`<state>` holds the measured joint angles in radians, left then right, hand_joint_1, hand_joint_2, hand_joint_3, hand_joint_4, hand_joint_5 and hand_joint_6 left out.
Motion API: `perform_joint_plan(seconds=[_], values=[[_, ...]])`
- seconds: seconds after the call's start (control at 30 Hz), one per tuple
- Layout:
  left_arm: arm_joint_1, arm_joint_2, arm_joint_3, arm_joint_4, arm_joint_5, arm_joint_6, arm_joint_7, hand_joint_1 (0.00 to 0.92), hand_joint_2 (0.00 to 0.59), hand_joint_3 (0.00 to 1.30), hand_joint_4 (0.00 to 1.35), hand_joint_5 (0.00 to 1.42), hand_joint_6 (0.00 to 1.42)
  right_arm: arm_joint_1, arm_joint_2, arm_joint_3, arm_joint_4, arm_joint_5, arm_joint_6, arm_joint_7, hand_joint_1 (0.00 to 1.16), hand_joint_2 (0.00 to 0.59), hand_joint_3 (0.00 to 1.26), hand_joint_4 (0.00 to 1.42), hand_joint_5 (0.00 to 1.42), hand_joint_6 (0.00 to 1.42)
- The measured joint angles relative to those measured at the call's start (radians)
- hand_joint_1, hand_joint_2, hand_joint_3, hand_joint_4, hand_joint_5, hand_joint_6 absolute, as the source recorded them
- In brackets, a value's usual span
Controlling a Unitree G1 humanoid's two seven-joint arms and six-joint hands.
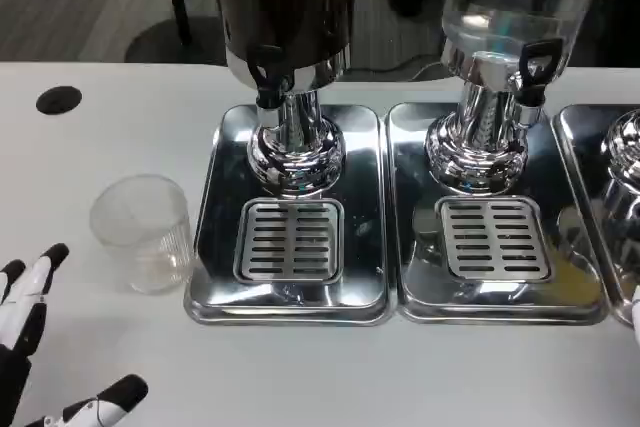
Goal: Grasp the cup under the faucet to collect the drink, then remove the cup.
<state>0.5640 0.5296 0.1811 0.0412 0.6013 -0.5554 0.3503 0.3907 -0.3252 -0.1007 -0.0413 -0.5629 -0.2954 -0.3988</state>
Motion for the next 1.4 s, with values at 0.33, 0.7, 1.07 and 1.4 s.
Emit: perform_joint_plan(seconds=[0.33,0.7,1.07,1.4], values=[[-0.009,0.001,0.000,0.006,-0.002,0.000,0.000,0.000,0.053,0.01,0.00,0.00,0.00,0.007,0.002,-0.011,-0.007,0.001,0.000,0.000,0.69,0.559,0.40,0.29,0.22,0.18],[-0.004,0.004,0.000,0.006,-0.002,0.000,-0.001,0.000,0.053,0.01,0.00,0.00,0.00,0.009,0.004,-0.028,0.004,0.003,-0.012,-0.003,0.68,0.562,0.37,0.28,0.21,0.18],[-0.004,0.010,0.001,0.029,-0.028,-0.007,-0.017,0.000,0.051,0.01,0.00,0.00,0.00,0.006,-0.001,-0.031,0.030,-0.001,-0.025,-0.003,0.67,0.564,0.38,0.28,0.21,0.18],[-0.023,-0.008,0.031,0.196,-0.292,-0.074,-0.100,0.002,0.043,0.00,0.00,0.00,0.00,0.005,-0.001,-0.031,0.034,0.000,-0.030,-0.003,0.67,0.564,0.39,0.29,0.22,0.18]])
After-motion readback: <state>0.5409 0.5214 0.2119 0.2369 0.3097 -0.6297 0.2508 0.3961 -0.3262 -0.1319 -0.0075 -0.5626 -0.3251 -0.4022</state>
